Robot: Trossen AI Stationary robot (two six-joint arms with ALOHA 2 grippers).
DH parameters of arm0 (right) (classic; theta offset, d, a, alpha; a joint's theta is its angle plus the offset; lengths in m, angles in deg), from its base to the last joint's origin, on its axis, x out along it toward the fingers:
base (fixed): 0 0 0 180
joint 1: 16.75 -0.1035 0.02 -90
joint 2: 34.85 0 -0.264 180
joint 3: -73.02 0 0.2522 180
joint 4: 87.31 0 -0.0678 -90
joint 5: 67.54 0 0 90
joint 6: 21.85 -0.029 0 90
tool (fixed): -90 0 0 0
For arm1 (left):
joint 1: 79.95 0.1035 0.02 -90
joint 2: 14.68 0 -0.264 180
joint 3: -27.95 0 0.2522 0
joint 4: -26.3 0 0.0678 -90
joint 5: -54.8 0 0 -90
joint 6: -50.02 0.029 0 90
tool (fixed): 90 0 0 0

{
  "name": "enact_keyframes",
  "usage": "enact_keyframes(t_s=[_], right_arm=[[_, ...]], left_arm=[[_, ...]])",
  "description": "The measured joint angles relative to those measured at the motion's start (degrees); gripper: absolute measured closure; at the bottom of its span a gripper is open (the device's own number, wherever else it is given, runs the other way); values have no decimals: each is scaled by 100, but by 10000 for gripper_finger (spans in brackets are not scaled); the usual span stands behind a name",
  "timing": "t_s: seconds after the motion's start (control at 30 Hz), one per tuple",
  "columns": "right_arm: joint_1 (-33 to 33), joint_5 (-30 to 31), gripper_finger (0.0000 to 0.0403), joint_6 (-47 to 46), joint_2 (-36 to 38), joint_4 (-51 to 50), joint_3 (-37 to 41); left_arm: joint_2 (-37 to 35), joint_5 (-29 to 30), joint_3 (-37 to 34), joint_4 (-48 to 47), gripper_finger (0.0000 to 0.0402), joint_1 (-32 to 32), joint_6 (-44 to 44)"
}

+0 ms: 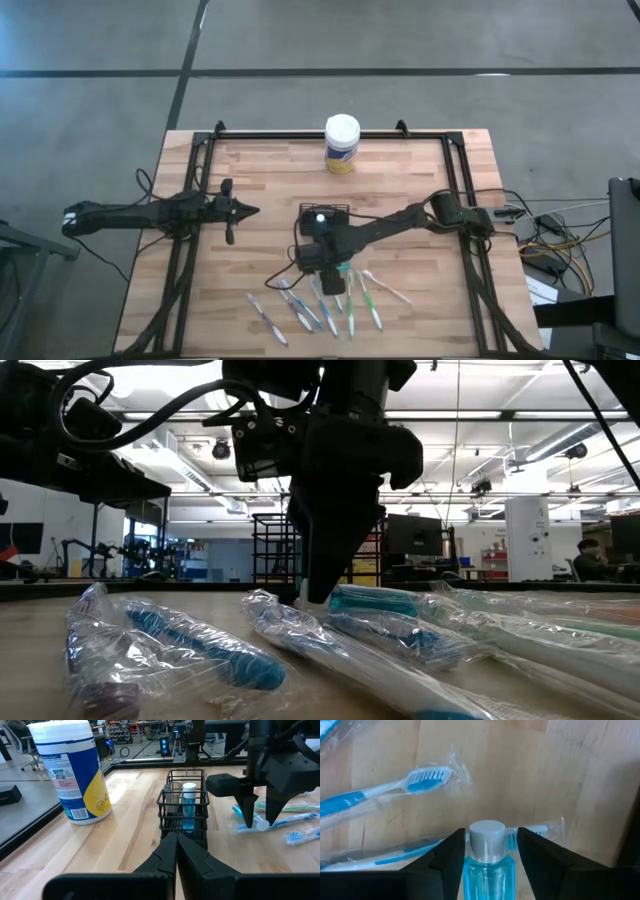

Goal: Pick & Place toothbrushing station
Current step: Put the mouthwash into the wire organizer

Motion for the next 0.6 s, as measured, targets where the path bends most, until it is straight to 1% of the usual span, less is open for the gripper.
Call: enact_keyframes(t_s=[0.1,0.27,0.4,0.6], right_arm=[[0,0,264,30,0,-12,-19],[-2,0,330,118,11,-22,-35],[-4,3,331,120,136,-21,-52],[-10,128,331,112,537,97,-59]], left_arm=[[0,0,0,0,390,-1,0],[0,-1,0,2,390,-2,-2],[0,-2,0,2,390,-2,-2],[-2,-4,0,2,390,-1,-4]])
